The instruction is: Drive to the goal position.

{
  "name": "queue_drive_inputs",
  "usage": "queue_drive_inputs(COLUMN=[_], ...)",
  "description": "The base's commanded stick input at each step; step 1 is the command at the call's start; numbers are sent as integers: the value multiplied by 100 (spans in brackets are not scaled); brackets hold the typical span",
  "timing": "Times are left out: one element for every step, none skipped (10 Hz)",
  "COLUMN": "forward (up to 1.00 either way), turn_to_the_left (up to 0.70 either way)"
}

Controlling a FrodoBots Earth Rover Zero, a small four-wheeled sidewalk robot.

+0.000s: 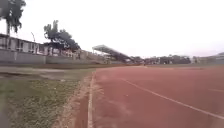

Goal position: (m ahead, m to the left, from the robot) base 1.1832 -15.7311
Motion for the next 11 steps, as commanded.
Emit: queue_drive_inputs(forward=[0,0,0,0,0,0,0,0,0,0,0], turn_to_the_left=[-48,-48,-48,-48,-48,-48,-48,-48,-48,-48,-48])
